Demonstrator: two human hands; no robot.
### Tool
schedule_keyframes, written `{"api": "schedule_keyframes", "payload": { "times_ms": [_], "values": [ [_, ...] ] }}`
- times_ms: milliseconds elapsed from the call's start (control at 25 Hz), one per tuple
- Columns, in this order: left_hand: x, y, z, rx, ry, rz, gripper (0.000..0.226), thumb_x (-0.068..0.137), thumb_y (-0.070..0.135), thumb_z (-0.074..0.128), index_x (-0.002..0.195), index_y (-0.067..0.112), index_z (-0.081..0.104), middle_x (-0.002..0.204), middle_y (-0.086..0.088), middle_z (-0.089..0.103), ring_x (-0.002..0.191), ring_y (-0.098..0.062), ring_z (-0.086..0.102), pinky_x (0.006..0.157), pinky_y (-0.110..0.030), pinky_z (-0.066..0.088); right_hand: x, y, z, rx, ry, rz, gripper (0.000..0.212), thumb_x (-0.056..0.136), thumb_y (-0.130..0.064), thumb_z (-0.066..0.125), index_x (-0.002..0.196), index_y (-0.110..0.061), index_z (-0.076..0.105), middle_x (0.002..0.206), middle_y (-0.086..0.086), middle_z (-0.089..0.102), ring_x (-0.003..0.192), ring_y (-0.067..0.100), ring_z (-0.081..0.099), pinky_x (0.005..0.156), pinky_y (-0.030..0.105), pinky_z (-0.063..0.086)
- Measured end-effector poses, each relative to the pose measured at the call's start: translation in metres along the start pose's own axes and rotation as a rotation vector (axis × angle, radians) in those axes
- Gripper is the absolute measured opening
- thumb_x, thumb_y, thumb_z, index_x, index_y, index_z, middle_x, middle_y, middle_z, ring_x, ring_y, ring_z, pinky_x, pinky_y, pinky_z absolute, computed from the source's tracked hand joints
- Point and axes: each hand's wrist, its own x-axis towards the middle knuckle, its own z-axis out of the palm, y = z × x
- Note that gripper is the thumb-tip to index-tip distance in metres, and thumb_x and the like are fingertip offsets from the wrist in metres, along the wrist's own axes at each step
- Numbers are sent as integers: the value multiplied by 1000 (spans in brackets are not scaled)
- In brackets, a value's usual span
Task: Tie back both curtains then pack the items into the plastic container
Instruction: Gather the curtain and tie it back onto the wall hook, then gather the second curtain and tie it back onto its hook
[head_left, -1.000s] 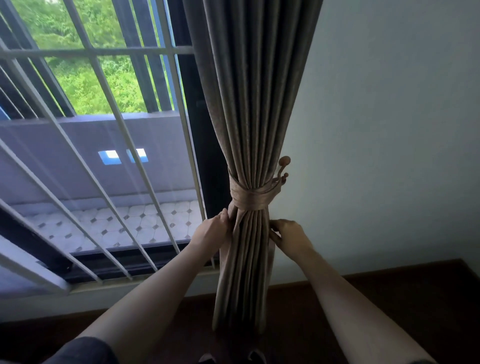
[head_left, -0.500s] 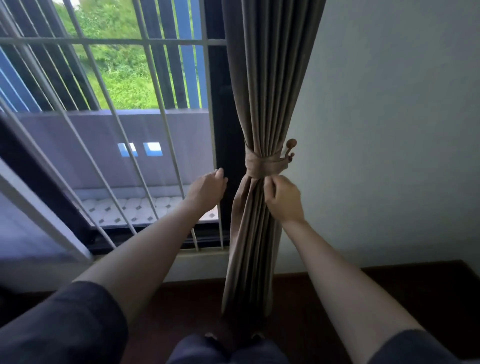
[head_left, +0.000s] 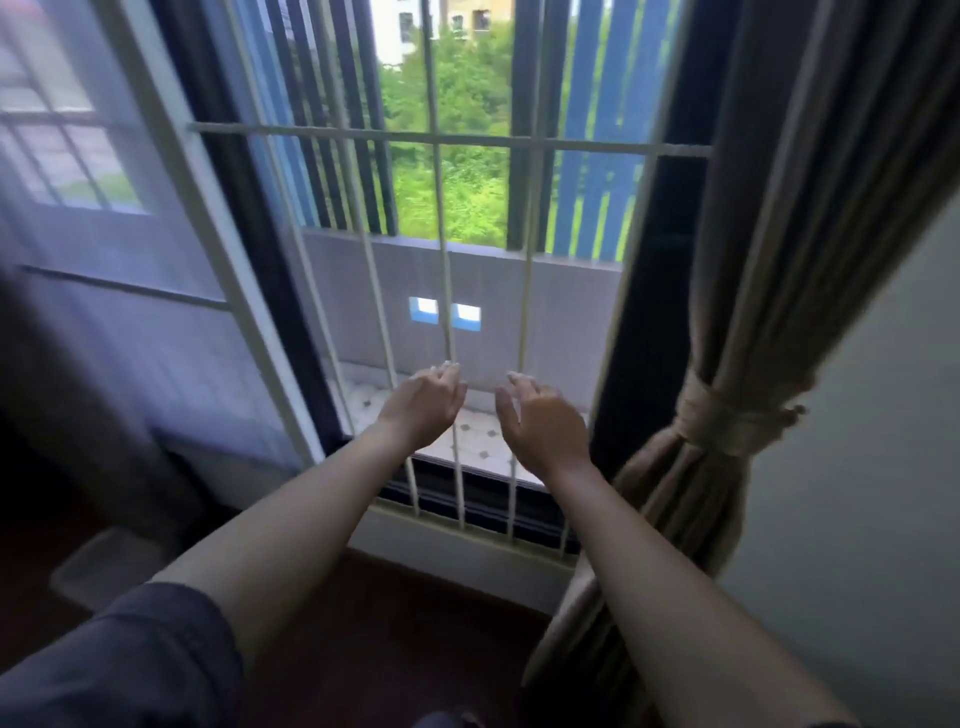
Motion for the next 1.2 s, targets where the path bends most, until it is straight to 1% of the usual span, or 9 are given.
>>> {"api": "schedule_keyframes", "payload": {
  "times_ms": [120,280,480,600,720,800,920,1040,1200],
  "values": [
    [-6,-63,-7,42,-40,-159,49,101,30,30,141,3,37,147,-15,40,135,-28,38,106,-38,34,32,-35,36,-24,-61,-114,56,97,-46,31,139,-11,42,145,8,44,134,23,41,103,38,38],
    [-24,-144,-27,13,-61,-369,47,101,31,31,140,4,39,147,-15,40,136,-27,37,107,-35,29,71,-95,84,52,-202,-237,60,97,-46,30,142,-7,36,148,12,39,137,25,36,109,39,33],
    [-33,-265,-65,-1,8,-561,57,98,42,27,139,4,39,146,-15,40,136,-25,37,109,-34,29,130,-191,149,106,-266,-363,79,86,-54,10,143,-5,35,148,13,38,139,25,33,114,37,25],
    [-42,-345,-93,32,62,-619,58,98,42,27,138,3,40,147,-17,38,137,-29,34,110,-38,28,161,-266,201,119,-295,-428,82,84,-56,8,144,-5,32,150,13,34,141,24,29,115,34,21],
    [-71,-409,-118,57,40,-650,68,94,48,18,135,0,43,146,-18,40,138,-31,33,111,-39,28,173,-336,246,165,-352,-449,85,83,-57,7,144,-3,30,151,15,31,141,26,27,116,35,19],
    [-92,-451,-129,95,34,-703,56,100,40,25,143,5,34,153,-11,30,143,-26,24,114,-39,23,178,-377,268,205,-374,-465,85,83,-57,5,146,-3,25,153,16,25,143,26,22,117,35,15],
    [-121,-513,-152,146,14,-765,55,101,41,25,149,13,23,157,-4,19,146,-20,15,116,-38,19,186,-437,302,231,-448,-512,80,87,-55,6,148,-4,16,157,14,15,145,24,12,117,33,7],
    [-148,-563,-165,161,8,-846,57,101,44,23,150,15,18,158,-2,15,146,-18,12,116,-38,19,190,-486,336,222,-510,-574,87,82,-60,0,148,-6,13,157,13,13,146,24,10,117,33,5],
    [-162,-626,-182,146,10,-915,59,100,47,20,150,16,15,158,0,13,146,-17,11,116,-37,19,209,-548,378,203,-516,-623,81,86,-58,4,148,-6,13,157,12,14,146,23,11,118,33,7]
  ]
}}
